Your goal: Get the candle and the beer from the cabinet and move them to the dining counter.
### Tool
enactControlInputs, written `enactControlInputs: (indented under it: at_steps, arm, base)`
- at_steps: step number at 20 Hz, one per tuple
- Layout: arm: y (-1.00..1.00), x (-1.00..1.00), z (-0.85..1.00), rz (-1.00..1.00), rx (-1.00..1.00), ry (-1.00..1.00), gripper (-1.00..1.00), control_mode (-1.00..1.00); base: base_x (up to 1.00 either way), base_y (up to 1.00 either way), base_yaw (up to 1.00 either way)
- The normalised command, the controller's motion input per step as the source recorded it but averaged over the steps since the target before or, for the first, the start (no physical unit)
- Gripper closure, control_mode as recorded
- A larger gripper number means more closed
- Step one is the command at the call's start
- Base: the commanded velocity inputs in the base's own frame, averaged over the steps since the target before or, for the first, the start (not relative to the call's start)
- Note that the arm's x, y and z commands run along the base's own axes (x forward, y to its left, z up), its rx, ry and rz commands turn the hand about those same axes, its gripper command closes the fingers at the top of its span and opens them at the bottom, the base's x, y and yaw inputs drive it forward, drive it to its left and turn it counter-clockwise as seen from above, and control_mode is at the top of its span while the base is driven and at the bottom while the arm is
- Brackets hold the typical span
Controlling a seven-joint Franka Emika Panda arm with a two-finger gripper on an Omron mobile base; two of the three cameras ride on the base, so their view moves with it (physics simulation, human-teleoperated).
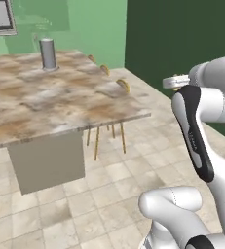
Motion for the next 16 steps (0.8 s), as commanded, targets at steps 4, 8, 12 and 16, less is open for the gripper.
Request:
enactControlInputs:
  at_steps: [4,8,12,16]
  arm:
    - [0.0,0.0,0.0,0.0,0.0,0.0,1.0,1.0]
    - [0.0,0.0,0.0,0.0,0.0,0.0,1.0,1.0]
    - [0.0,0.0,0.0,0.0,0.0,0.0,1.0,1.0]
    - [0.0,0.0,0.0,0.0,0.0,0.0,1.0,1.0]
  base:
    - [0.28,-1.0,0.46]
    - [0.28,-1.0,0.44]
    - [0.32,-1.0,0.43]
    - [0.59,-1.0,0.4]
